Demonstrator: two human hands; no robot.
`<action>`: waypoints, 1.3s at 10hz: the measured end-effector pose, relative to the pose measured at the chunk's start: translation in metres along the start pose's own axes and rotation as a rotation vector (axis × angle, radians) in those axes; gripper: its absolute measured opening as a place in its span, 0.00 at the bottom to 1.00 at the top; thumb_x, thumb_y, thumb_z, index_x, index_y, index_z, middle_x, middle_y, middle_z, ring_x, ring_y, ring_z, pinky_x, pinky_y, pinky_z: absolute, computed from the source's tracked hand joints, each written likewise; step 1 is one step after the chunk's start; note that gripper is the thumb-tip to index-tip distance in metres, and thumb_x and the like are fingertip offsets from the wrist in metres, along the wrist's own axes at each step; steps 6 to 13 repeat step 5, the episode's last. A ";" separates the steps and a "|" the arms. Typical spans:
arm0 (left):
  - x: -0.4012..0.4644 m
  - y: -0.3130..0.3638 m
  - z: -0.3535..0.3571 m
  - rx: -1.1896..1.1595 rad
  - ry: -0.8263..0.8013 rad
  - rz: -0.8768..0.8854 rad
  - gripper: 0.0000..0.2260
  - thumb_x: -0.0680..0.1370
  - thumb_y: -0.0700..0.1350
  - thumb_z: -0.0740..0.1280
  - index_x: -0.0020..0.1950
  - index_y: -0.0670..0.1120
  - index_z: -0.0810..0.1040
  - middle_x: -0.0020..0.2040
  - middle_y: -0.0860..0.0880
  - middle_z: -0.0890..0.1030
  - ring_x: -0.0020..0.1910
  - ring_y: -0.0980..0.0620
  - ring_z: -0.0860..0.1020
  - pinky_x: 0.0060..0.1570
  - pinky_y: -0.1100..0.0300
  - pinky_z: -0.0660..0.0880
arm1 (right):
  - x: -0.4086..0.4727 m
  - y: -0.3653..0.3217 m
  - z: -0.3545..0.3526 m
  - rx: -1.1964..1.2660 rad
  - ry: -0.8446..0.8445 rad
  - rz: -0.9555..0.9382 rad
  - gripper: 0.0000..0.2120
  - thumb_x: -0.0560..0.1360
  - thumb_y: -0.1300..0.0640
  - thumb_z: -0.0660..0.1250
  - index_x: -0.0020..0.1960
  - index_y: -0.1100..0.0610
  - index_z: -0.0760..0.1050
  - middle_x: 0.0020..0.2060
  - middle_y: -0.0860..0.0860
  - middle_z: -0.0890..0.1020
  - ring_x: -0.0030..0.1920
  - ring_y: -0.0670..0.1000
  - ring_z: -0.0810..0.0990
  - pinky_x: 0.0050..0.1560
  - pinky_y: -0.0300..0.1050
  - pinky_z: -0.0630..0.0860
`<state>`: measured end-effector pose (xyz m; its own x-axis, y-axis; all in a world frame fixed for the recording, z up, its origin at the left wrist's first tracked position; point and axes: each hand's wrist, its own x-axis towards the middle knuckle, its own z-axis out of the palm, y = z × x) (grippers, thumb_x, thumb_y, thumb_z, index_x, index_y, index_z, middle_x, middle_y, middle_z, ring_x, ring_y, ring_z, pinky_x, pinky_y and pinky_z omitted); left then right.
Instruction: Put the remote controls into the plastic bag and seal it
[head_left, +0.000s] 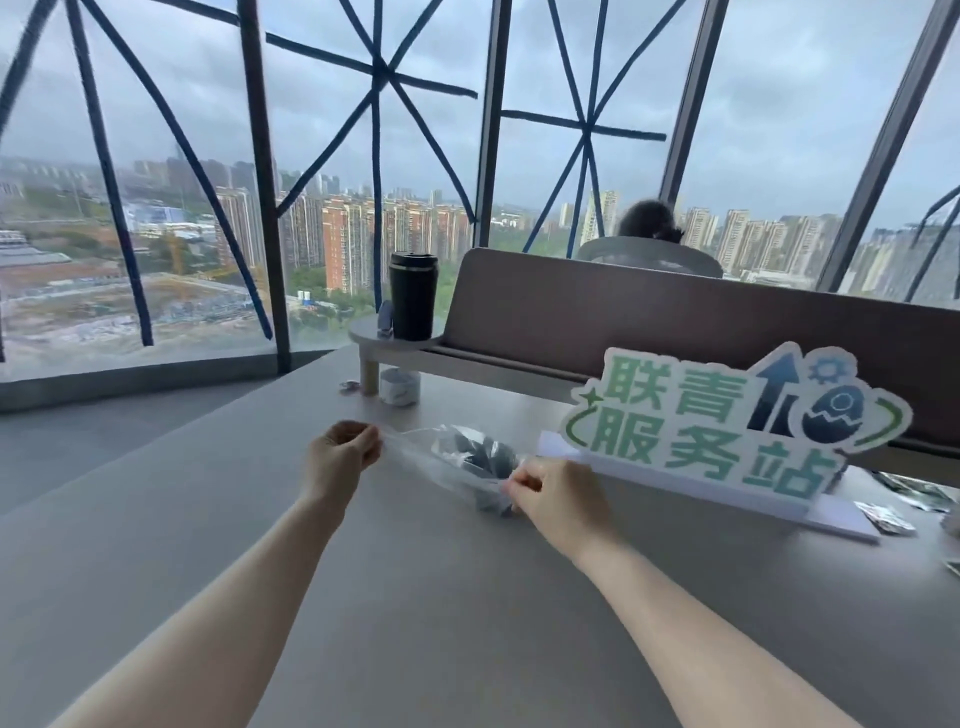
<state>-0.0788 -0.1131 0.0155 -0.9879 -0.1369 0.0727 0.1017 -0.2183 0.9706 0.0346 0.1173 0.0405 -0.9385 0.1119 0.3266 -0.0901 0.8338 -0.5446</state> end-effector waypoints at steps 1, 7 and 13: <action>-0.018 -0.020 -0.019 0.076 0.029 -0.041 0.05 0.75 0.38 0.65 0.42 0.43 0.80 0.35 0.44 0.78 0.36 0.48 0.76 0.54 0.54 0.75 | -0.028 -0.004 0.010 0.090 -0.178 0.053 0.10 0.73 0.52 0.70 0.35 0.53 0.81 0.31 0.49 0.85 0.24 0.42 0.74 0.38 0.44 0.77; -0.206 -0.007 -0.035 0.290 0.015 0.156 0.12 0.75 0.36 0.66 0.36 0.48 0.84 0.33 0.48 0.85 0.36 0.53 0.80 0.35 0.70 0.72 | -0.179 -0.032 -0.196 0.537 0.462 -0.089 0.09 0.77 0.57 0.67 0.43 0.50 0.84 0.33 0.51 0.85 0.24 0.50 0.73 0.28 0.34 0.72; -0.206 -0.007 -0.035 0.290 0.015 0.156 0.12 0.75 0.36 0.66 0.36 0.48 0.84 0.33 0.48 0.85 0.36 0.53 0.80 0.35 0.70 0.72 | -0.179 -0.032 -0.196 0.537 0.462 -0.089 0.09 0.77 0.57 0.67 0.43 0.50 0.84 0.33 0.51 0.85 0.24 0.50 0.73 0.28 0.34 0.72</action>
